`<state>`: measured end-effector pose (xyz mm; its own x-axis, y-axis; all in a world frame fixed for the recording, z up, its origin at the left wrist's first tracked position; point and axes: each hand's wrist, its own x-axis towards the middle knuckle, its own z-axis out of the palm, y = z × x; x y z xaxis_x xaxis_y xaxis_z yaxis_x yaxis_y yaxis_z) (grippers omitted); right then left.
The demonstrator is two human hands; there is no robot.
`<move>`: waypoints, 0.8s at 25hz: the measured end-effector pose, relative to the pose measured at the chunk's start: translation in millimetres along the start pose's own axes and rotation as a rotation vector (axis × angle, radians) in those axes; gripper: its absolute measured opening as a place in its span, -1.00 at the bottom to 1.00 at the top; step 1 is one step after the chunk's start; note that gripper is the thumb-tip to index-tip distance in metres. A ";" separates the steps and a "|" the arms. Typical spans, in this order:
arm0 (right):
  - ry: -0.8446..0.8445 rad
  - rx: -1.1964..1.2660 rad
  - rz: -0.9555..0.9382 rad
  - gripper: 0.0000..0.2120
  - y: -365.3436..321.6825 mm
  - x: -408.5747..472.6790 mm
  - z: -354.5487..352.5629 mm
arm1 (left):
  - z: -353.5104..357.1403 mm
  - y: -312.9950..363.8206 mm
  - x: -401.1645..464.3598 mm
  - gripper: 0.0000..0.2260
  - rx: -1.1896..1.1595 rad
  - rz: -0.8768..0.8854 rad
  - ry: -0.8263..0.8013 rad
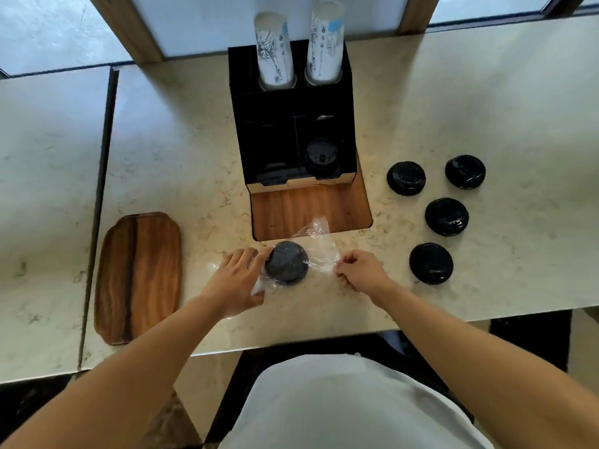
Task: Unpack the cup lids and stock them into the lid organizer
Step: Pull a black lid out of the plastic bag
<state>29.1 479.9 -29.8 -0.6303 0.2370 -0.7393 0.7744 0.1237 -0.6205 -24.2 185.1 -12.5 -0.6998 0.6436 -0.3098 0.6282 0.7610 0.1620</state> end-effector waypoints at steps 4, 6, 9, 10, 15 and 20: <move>0.041 -0.100 -0.041 -0.86 -3.7 0.2 -2.2 | -1.1 -1.6 1.0 -0.11 -0.042 0.022 0.056; 0.095 -0.224 -0.122 -0.77 -7.5 -2.6 -8.6 | -3.8 2.9 5.7 -0.10 -0.078 0.002 0.120; 0.220 -0.382 -0.340 -0.76 -17.5 -3.3 -11.7 | -9.4 20.4 24.3 -0.08 -0.103 -0.062 0.164; 0.235 -0.428 -0.409 -0.78 -23.0 -2.0 -10.1 | -10.6 28.1 32.6 -0.07 -0.105 -0.083 0.156; 0.096 -0.660 -0.511 -0.74 -43.7 4.1 4.0 | -8.6 57.5 65.9 -0.07 -0.103 -0.161 0.092; 0.072 -0.745 -0.511 -0.77 -44.4 10.1 12.3 | 6.6 66.1 69.0 -0.18 -0.057 -0.129 0.077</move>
<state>-12.3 464.9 -12.9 -0.9214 0.0386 -0.3866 0.2524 0.8160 -0.5200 -28.7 279.3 -29.3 -0.7990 0.5426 -0.2591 0.5123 0.8399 0.1790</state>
